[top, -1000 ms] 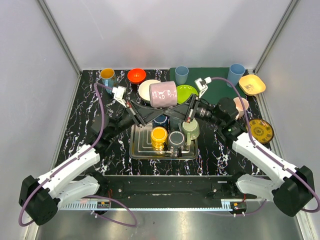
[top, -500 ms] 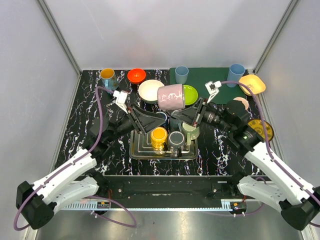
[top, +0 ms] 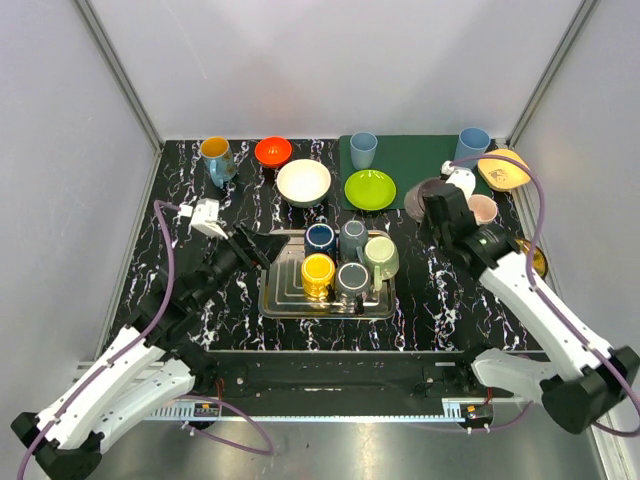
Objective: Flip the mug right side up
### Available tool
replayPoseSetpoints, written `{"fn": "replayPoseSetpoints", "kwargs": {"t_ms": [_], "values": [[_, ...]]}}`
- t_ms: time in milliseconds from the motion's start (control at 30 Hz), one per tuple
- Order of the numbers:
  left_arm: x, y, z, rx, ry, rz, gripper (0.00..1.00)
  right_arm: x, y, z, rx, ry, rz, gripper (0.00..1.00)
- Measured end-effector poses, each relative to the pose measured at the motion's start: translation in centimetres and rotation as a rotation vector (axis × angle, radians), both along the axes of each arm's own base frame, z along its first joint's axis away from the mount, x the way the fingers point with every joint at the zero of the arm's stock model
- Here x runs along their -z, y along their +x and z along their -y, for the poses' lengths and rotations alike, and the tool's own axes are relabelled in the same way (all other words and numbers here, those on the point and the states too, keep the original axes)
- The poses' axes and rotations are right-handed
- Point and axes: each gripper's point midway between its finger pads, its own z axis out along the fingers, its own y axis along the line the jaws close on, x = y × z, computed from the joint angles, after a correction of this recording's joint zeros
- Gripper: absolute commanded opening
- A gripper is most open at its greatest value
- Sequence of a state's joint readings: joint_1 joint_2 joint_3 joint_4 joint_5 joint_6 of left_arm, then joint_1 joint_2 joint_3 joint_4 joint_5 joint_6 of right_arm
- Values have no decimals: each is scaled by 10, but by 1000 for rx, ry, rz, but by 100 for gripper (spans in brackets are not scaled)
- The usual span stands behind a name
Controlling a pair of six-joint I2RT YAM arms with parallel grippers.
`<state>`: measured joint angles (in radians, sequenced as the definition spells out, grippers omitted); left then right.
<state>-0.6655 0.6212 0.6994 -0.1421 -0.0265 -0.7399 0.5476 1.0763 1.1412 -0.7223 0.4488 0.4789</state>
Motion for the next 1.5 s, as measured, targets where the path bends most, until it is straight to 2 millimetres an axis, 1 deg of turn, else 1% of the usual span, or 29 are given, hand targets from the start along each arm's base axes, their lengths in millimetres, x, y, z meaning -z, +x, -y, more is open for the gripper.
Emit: {"fn": "replayPoseSetpoints", "kwargs": {"t_ms": [100, 167, 300, 400, 500, 600, 900, 933, 967, 1067, 1133, 1167, 1200, 1233, 1267, 1333, 1367, 1433, 1467, 1500], "values": [[19, 3, -16, -74, 72, -50, 73, 42, 3, 20, 64, -82, -125, 0], [31, 4, -23, -103, 120, -84, 72, 64, 8, 30, 100, -107, -192, 0], [53, 0, -31, -126, 188, -144, 72, 95, 19, 46, 159, -116, -274, 0], [61, -2, -34, -129, 213, -169, 72, 118, 30, 56, 201, -115, -329, 0], [66, -3, -35, -128, 222, -179, 72, 138, 38, 62, 225, -110, -370, 0], [76, -3, -36, -126, 246, -200, 72, 156, 43, 69, 244, -102, -412, 0], [101, 1, -33, -117, 324, -261, 72, 188, 56, 85, 297, -89, -467, 1], [104, 1, -32, -114, 333, -269, 72, 188, 60, 86, 302, -89, -461, 6], [106, 2, -31, -110, 339, -273, 72, 188, 64, 86, 303, -86, -456, 24], [110, 3, -30, -105, 353, -280, 73, 188, 75, 85, 303, -78, -441, 51], [111, 3, -29, -102, 360, -279, 75, 188, 78, 83, 303, -68, -433, 61], [112, 4, -29, -101, 363, -281, 77, 188, 78, 83, 297, -68, -434, 65], [113, 4, -29, -100, 367, -282, 79, 187, 78, 82, 296, -64, -432, 76], [113, 4, -29, -97, 370, -284, 82, 186, 78, 81, 293, -58, -430, 79], [114, 4, -28, -94, 373, -286, 93, 182, 77, 78, 286, -53, -422, 81], [117, 3, -28, -86, 384, -290, 97, 165, 77, 74, 272, -28, -381, 84], [119, 3, -27, -82, 384, -295, 98, 155, 77, 70, 263, -16, -355, 85], [123, 2, -24, -73, 390, -312, 98, 124, 75, 58, 225, 11, -278, 85], [126, 2, -22, -65, 393, -321, 96, 106, 72, 49, 196, 28, -231, 84], [129, 1, -18, -53, 397, -329, 90, 89, 68, 38, 161, 42, -188, 83]]}}
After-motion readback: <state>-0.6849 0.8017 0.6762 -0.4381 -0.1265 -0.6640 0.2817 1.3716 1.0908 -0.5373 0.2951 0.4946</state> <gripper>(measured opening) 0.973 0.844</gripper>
